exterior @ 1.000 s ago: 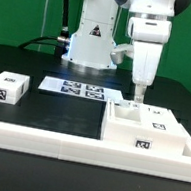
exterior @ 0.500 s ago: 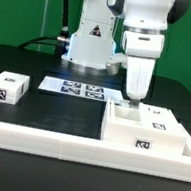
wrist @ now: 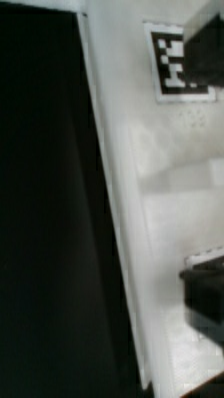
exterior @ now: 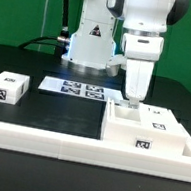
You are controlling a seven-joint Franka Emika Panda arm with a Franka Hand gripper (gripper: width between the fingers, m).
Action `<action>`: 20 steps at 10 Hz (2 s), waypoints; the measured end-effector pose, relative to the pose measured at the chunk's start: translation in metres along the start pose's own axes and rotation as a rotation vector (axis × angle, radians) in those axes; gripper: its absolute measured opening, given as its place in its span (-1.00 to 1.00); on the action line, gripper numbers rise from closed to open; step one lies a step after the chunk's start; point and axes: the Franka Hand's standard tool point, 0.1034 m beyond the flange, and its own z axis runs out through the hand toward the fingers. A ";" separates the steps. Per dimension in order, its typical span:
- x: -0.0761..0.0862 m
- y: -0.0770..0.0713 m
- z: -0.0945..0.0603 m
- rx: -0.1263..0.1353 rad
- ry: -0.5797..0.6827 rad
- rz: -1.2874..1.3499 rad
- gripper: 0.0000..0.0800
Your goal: Assemble cabinet
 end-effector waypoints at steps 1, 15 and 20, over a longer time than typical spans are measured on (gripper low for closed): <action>0.000 0.000 0.001 0.000 0.001 0.000 -0.01; -0.011 0.006 -0.056 -0.016 -0.075 0.061 -0.83; -0.024 0.034 -0.057 0.006 -0.072 0.073 -0.83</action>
Offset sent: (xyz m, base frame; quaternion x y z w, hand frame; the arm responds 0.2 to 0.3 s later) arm -0.0014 -0.0001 -0.0031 -0.0014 0.0067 0.0081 0.9999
